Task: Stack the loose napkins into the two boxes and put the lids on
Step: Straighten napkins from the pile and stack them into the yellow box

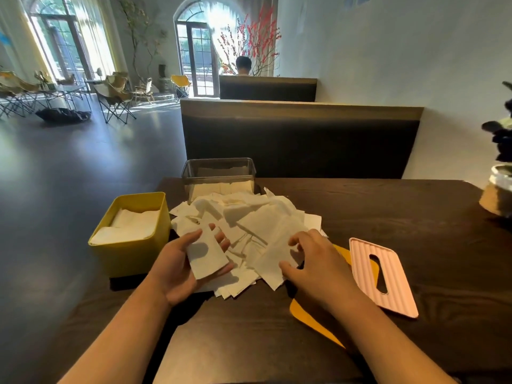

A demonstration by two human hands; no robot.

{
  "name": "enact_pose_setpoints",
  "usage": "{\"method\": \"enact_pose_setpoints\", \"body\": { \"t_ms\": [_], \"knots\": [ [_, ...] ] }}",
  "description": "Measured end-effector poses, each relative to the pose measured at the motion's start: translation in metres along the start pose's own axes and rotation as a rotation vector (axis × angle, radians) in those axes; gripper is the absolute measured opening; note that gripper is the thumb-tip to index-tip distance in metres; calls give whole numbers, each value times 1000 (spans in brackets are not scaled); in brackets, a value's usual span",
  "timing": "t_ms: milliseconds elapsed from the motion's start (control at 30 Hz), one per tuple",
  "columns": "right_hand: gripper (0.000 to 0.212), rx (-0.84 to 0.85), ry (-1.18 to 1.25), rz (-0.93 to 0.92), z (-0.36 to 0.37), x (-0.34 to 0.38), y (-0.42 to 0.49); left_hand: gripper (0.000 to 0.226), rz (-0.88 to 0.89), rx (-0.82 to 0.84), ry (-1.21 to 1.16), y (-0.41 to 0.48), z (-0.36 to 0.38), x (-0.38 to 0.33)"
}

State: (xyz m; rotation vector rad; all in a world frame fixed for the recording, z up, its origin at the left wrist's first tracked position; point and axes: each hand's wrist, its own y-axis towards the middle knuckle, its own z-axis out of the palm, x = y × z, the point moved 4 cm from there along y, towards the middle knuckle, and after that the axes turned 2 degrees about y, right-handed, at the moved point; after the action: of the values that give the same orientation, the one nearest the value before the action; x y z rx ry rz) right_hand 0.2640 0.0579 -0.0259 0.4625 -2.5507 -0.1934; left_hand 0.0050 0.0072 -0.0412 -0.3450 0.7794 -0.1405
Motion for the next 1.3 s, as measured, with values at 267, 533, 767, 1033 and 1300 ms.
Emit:
{"method": "enact_pose_setpoints", "body": {
  "t_ms": [267,533,767,1033,1300],
  "knots": [
    [80,62,-100,121,-4,-2,29,33,-7,-41,49,-1,0,7],
    [95,112,-89,152,-9,-4,42,34,-24,-33,55,-1,0,8],
    [74,79,-127,148,-14,-6,42,36,-27,-26,38,-1,0,9],
    [38,-62,-67,110,-9,-3,22,38,-31,-22,48,-1,0,9],
    [23,68,-114,83,-7,-1,22,34,-18,-10,74,-5,1,7]
  ]
}}
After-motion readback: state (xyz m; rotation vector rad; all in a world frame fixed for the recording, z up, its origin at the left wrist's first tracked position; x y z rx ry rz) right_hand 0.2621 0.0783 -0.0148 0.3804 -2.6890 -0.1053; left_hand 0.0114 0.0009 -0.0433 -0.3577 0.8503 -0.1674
